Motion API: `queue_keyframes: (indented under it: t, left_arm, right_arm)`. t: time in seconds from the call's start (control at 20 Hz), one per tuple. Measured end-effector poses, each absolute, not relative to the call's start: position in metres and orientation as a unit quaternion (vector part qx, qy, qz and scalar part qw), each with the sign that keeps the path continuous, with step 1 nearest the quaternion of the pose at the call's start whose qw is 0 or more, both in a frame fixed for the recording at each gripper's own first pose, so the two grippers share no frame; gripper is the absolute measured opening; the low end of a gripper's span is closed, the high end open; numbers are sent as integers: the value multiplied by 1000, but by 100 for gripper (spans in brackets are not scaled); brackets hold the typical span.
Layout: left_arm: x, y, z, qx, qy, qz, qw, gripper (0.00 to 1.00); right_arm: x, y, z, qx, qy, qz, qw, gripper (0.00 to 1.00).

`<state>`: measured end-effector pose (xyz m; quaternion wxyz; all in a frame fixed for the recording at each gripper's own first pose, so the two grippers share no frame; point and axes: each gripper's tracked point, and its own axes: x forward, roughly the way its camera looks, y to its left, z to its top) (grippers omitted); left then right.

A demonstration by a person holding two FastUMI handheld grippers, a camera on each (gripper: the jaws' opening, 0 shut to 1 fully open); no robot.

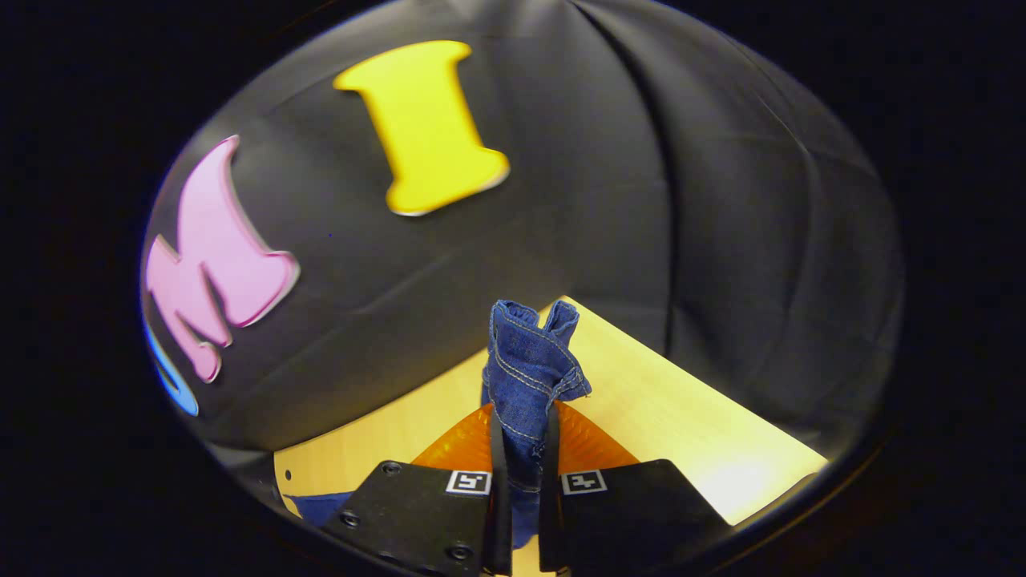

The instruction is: Grasp the waist and the cuffs of the jeans and fold them to make the two legs overlap; first hold the waist and fold one-third of the jeans toward the cuffs, then hold the cuffs and fold the remaining one-third in the same direction to finish folding.

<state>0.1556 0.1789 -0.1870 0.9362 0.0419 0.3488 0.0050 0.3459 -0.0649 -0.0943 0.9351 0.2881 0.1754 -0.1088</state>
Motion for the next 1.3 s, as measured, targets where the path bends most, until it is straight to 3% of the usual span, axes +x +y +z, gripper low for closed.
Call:
queue_keyframes:
  t: [0.2,0.35,0.6,0.75,0.8,0.85,0.9,1.1,1.3]
  left_arm:
    - [132,199,-184,39,344,14,938,99]
    - [116,205,-187,32,345,22,938,99]
    - [89,194,-192,-13,351,27,936,99]
    - [78,192,-200,-22,363,32,931,99]
    - [77,191,-201,-23,366,34,930,99]
    - [78,190,-203,-26,368,35,929,99]
    - [80,189,-205,-31,370,35,928,98]
    - [102,183,-212,-69,375,40,923,96]
    - [136,186,-220,-129,400,52,906,96]
  right_arm:
    - [321,-19,-54,219,148,-26,964,17]
    - [313,7,-65,174,180,31,968,17]
    - [317,-15,-90,68,240,99,963,17]
    - [320,-42,-87,19,266,110,957,17]
    - [323,-52,-79,24,279,116,953,22]
    - [316,-42,-90,44,293,138,945,39]
    - [313,-36,-96,56,300,155,940,36]
    - [283,-10,-58,107,295,239,919,99]
    - [261,-46,0,99,251,282,921,99]
